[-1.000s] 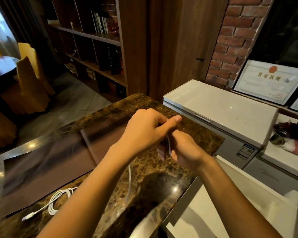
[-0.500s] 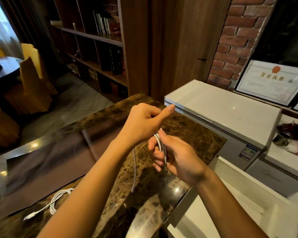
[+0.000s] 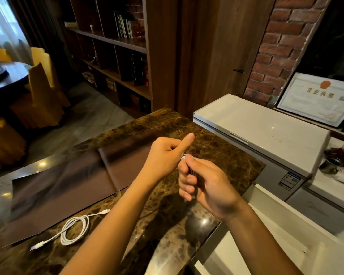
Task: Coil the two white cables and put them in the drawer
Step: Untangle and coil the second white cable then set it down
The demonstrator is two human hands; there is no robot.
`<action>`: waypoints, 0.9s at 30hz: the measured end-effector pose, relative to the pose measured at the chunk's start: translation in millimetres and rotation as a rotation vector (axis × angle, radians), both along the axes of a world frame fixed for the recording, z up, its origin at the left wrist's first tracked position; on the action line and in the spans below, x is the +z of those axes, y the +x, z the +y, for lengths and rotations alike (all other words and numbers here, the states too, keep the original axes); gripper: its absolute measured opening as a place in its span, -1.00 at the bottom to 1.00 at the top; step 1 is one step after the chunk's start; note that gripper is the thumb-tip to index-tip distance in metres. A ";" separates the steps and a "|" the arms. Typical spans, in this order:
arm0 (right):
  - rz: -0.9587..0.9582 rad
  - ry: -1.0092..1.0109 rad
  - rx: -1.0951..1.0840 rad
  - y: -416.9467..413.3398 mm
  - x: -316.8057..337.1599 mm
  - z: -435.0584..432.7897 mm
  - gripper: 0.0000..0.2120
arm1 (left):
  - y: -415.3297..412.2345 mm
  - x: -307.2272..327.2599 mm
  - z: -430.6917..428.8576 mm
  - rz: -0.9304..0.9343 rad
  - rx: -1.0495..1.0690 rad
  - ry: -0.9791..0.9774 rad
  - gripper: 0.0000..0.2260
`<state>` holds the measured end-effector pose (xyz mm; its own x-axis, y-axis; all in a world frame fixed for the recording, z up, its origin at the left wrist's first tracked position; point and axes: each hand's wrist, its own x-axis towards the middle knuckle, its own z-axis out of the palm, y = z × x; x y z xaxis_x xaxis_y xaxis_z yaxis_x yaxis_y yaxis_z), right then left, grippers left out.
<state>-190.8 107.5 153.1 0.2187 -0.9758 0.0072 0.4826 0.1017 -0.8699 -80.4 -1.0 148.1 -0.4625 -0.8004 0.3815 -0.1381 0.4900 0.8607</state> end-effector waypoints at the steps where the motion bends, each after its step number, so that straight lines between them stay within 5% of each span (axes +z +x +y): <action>1: -0.008 -0.009 -0.009 0.8 1.8 -1.1 -0.69 | -0.8 -3.5 2.2 0.014 -0.006 0.062 -0.31; 8: -0.066 -0.062 -0.062 2.0 12.0 -8.7 -0.66 | -7.9 -34.0 24.1 0.172 -0.081 0.423 -0.51; 15: -0.128 -0.059 -0.052 -5.1 14.5 -17.3 -0.66 | -7.2 -51.4 43.6 0.292 0.006 0.298 -0.53; 27: -0.011 -0.042 -0.274 -38.8 -0.9 -38.2 -0.68 | 5.7 -27.8 85.9 -0.183 -0.010 -0.002 -0.50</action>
<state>-229.6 69.3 152.2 -0.0540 -0.9973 0.0501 0.4963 -0.0703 -0.8653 -74.6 84.8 120.4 -0.5320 -0.7950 0.2914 -0.2880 0.4935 0.8207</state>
